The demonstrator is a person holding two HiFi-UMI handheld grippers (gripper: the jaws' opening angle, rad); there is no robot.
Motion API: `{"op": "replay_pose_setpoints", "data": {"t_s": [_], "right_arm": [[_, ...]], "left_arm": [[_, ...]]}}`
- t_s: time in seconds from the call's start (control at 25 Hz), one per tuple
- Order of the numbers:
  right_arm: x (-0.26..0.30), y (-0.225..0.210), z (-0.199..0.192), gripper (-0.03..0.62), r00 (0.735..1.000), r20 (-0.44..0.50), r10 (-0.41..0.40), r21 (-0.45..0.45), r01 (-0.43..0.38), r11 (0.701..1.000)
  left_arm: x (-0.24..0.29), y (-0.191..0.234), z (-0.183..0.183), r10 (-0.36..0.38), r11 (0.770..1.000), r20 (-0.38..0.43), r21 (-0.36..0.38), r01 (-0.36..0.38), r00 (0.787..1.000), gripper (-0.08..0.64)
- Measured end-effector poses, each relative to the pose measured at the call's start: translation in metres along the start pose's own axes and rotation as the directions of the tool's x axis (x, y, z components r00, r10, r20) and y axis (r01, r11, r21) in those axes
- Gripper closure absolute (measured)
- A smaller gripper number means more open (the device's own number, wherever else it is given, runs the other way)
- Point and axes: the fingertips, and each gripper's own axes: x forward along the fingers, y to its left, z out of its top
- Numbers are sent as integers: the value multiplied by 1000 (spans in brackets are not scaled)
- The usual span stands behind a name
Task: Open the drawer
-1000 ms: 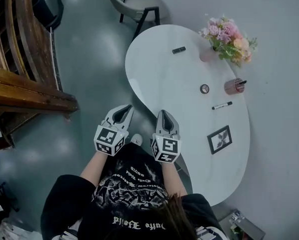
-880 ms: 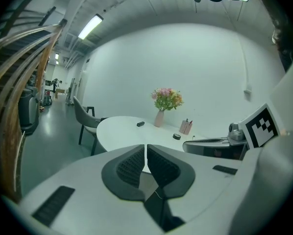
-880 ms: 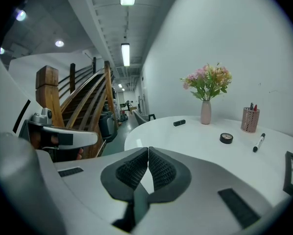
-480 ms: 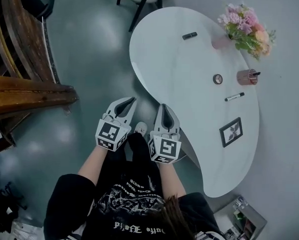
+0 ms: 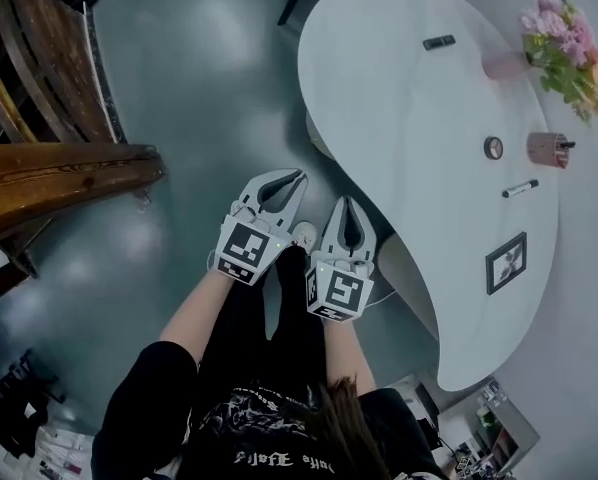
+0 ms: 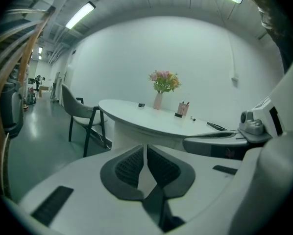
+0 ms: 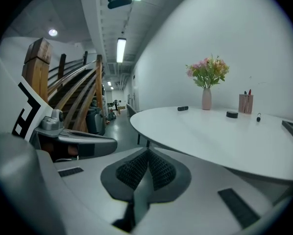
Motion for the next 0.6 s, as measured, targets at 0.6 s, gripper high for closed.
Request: {"op": "replay_pose_setpoints", "data": {"t_s": [0.6], "right_arm": [[83, -5, -85, 566, 998, -43, -49, -1, 49, 999]], "left_arm": [[72, 59, -73, -43, 999, -2, 20, 43, 999, 534]]}}
